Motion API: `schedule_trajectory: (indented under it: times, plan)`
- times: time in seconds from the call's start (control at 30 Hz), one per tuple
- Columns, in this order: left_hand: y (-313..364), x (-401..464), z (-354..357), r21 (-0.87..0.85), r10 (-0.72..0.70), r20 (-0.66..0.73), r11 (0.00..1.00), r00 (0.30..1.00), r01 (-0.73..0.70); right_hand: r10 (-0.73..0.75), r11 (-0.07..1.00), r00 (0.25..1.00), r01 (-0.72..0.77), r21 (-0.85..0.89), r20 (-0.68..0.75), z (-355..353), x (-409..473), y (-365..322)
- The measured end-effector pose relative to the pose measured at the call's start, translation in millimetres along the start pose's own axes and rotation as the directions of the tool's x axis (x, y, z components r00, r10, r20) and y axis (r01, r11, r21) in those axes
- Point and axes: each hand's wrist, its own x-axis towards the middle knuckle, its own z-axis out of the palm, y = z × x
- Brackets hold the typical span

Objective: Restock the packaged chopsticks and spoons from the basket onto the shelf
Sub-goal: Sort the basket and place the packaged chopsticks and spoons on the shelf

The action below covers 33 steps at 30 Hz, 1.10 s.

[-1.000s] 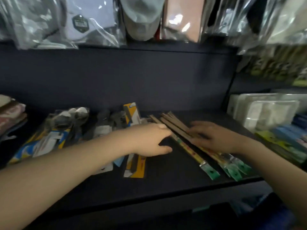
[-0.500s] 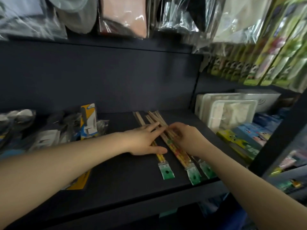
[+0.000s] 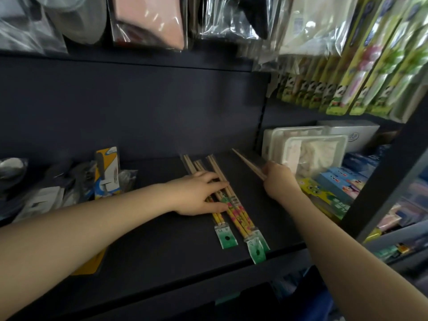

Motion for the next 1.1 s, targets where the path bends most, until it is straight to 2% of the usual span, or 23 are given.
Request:
schedule_trajectory:
  times: [0.07,0.13,0.2,0.23,0.3,0.37,0.53,0.63,0.7,0.8,0.93,1.03,1.1]
  plan:
    - [-4,4,-3,0.019,0.032,-0.040,0.999,0.999,-0.032,-0.045,0.989,0.998,0.038,-0.144,-0.046,0,-8,-7]
    - [-10,8,-9,0.052,0.078,-0.118,0.996,0.990,-0.072,-0.188,0.974,0.976,0.171,-0.147,-0.111,-1,-22,-18]
    - [-14,4,-17,0.167,0.215,-0.224,0.969,0.951,-0.180,-0.311,0.949,0.950,0.310,-0.056,-0.012,-2,-37,-33]
    - [-16,1,-20,0.232,0.302,-0.237,0.940,0.923,-0.248,-0.315,0.947,0.945,0.319,-0.038,0.083,-1,-43,-39]
    - [-18,-7,-22,0.292,0.396,-0.161,0.894,0.904,-0.340,-0.273,0.954,0.945,0.290,-0.078,0.178,4,-48,-46]
    - [-18,-12,-20,0.306,0.399,-0.072,0.881,0.914,-0.361,-0.233,0.963,0.960,0.250,-0.099,0.152,5,-45,-47]
    - [-10,4,-27,0.428,0.412,-0.048,0.831,0.910,-0.354,-0.154,0.974,0.987,0.159,-0.160,0.042,-4,-32,-24]
    - [5,22,-37,0.560,0.389,0.106,0.737,0.915,-0.378,-0.141,0.971,0.990,0.138,-0.194,0.001,-2,-25,-10]
    - [12,28,-38,0.638,0.410,0.173,0.646,0.895,-0.419,-0.177,0.966,0.984,0.170,-0.194,-0.019,0,-24,-6]
    - [16,32,-33,0.713,0.463,0.141,0.566,0.875,-0.415,-0.196,0.971,0.978,0.182,-0.156,-0.075,-2,-24,5]
    - [17,39,-25,0.743,0.442,0.059,0.580,0.895,-0.335,-0.122,0.992,0.992,0.122,0.018,-0.018,-10,-29,22]
    - [12,47,-24,0.779,0.564,-0.010,0.522,0.826,-0.347,-0.127,0.987,0.992,0.128,0.096,-0.022,-10,-31,25]
    - [11,51,-24,0.790,0.576,-0.016,0.508,0.817,-0.343,-0.123,0.982,0.992,0.126,0.143,-0.034,-10,-31,26]
